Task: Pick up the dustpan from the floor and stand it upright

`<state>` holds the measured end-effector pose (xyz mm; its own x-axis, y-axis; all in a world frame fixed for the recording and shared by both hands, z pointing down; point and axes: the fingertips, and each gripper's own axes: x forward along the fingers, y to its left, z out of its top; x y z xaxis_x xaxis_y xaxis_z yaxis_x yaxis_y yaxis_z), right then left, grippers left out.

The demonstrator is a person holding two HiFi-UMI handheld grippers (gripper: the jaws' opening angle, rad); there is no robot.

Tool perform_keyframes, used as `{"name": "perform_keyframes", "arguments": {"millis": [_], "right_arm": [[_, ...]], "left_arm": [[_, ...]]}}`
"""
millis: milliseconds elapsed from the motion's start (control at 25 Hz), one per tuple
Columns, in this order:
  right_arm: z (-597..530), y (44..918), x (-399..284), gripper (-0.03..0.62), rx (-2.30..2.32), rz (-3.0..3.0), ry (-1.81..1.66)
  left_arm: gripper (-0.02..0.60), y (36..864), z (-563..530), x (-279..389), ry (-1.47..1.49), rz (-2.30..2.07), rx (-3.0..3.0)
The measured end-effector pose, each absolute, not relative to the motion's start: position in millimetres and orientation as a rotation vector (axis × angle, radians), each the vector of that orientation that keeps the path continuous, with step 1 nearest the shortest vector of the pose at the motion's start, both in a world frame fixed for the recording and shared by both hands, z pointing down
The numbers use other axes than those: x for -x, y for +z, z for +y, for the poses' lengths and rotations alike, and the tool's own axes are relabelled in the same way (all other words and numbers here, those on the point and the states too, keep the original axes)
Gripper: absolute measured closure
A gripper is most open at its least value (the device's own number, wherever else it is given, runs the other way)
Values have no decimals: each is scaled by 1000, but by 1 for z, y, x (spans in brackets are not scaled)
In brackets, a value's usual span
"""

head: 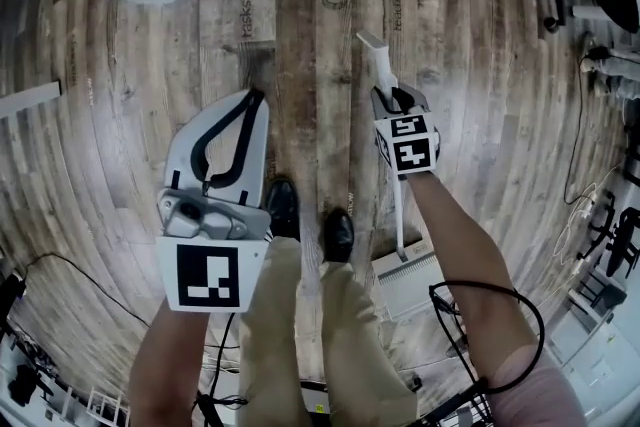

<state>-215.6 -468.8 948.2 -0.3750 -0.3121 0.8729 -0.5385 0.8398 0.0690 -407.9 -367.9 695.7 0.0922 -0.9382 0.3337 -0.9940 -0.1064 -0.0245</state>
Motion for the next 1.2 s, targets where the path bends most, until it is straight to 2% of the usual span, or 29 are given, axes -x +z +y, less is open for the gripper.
{"name": "perform_keyframes", "arguments": {"millis": [560, 1200], "right_arm": [[-435, 758, 139, 510, -771, -2029, 283], [-342, 596, 25, 519, -954, -2129, 289]], "left_arm": [[568, 526, -347, 384, 258, -1997, -2179], [568, 375, -270, 268, 139, -1912, -2317]]}}
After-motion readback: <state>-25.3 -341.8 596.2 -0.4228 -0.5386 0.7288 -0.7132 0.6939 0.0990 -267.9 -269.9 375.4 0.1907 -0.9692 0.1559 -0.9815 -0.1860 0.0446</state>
